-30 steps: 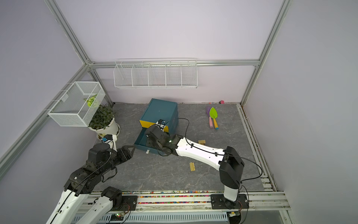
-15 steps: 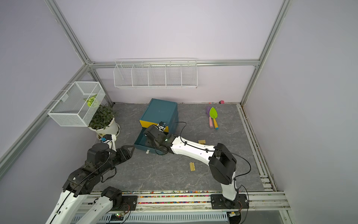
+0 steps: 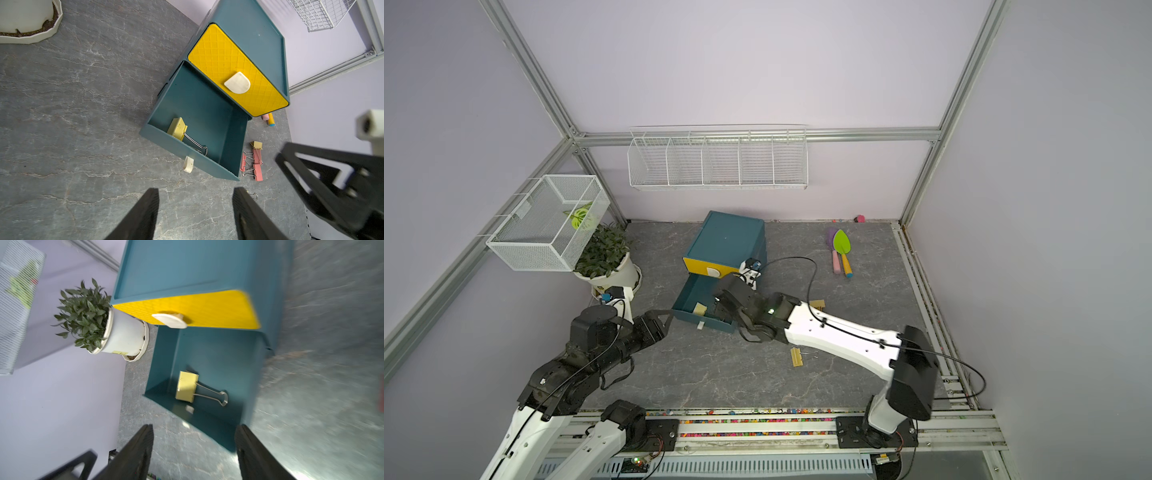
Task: Put the binder clips in the drawer according to color
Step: Place the binder clip in the drawer, then pick up the binder clip at the center of the board.
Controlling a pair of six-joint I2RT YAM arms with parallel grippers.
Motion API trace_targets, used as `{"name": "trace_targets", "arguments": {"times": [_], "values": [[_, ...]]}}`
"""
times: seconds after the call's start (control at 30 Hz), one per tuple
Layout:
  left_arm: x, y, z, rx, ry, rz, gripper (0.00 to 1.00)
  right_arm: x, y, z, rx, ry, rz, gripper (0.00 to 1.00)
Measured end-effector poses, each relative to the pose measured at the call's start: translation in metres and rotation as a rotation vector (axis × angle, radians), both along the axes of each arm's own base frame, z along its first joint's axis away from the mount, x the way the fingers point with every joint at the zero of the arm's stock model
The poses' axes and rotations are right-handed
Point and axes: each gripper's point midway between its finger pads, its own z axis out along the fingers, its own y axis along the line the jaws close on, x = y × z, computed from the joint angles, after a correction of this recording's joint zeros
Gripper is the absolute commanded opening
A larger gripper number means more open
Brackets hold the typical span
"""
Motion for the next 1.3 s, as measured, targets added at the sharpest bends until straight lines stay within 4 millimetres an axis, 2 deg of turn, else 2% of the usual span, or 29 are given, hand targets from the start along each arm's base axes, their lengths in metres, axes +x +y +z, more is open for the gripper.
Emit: {"name": "trace_targets", "arguments": {"times": [0.07, 0.2, 0.27, 0.37, 0.6, 0.73, 1.03, 1.2, 1.3], "values": [[0.0, 0.0, 0.0, 0.001, 0.0, 0.0, 0.62, -0.008, -0.035, -0.007, -0.016, 0.016, -0.085, 0.71], [0.0, -0.001, 0.0, -0.002, 0.0, -0.004, 0.62, -0.03, -0.102, -0.052, -0.072, 0.142, -0.283, 0.72], [0.0, -0.001, 0.0, -0.004, 0.0, -0.007, 0.62, -0.041, -0.125, -0.074, -0.116, 0.219, -0.372, 0.73], [0.0, -0.003, 0.002, -0.011, -0.005, -0.013, 0.62, -0.05, -0.141, -0.093, -0.15, 0.314, -0.479, 0.8], [-0.002, -0.003, 0.005, -0.02, -0.019, -0.016, 0.62, -0.058, -0.156, -0.135, -0.116, 0.518, -0.643, 0.91], [-0.003, -0.003, 0.006, -0.022, -0.021, -0.019, 0.62, -0.059, -0.156, -0.15, -0.074, 0.596, -0.697, 0.99], [-0.003, -0.003, 0.006, -0.023, -0.022, -0.019, 0.62, -0.048, -0.139, -0.176, 0.029, 0.708, -0.764, 0.98], [-0.003, -0.003, 0.006, -0.022, -0.022, -0.019, 0.62, -0.045, -0.14, -0.19, 0.034, 0.777, -0.804, 0.97], [-0.003, -0.003, 0.006, -0.022, -0.022, -0.019, 0.62, -0.046, -0.14, -0.192, 0.035, 0.797, -0.807, 0.95]]}}
